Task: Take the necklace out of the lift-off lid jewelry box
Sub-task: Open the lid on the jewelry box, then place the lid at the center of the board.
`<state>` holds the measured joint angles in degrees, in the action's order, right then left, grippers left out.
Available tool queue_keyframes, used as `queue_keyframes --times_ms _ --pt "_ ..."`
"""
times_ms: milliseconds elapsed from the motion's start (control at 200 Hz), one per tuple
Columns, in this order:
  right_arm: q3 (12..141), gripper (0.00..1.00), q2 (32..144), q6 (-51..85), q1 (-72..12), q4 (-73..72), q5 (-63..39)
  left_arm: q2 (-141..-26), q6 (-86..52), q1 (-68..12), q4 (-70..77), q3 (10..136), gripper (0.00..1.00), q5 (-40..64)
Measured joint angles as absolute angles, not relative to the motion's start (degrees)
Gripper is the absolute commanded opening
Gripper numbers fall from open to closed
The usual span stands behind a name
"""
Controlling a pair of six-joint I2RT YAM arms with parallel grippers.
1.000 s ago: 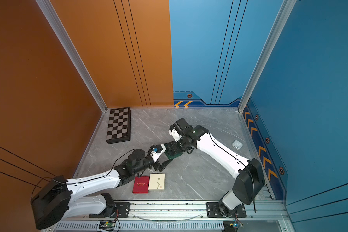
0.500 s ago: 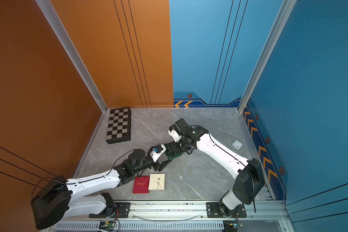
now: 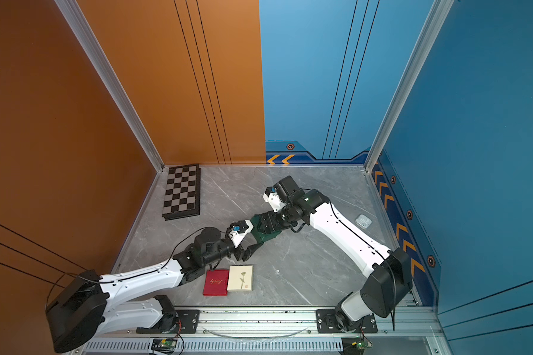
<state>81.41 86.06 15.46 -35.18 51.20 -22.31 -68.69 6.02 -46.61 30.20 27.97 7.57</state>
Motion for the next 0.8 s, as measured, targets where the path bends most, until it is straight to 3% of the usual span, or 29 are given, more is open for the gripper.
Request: queue_keyframes --times_ms 245,511,796 --pt "82.0 0.7 86.0 15.5 -31.6 50.8 -21.7 -68.3 6.0 -46.1 30.2 28.0 0.52 7.6" --pt "80.7 0.71 87.0 16.4 -23.8 47.9 -12.9 -68.0 6.0 -46.1 30.2 27.5 0.52 7.6" --pt "74.7 0.71 97.9 18.1 -22.2 42.7 -3.3 -65.5 6.0 -46.0 30.0 26.7 0.53 7.5"
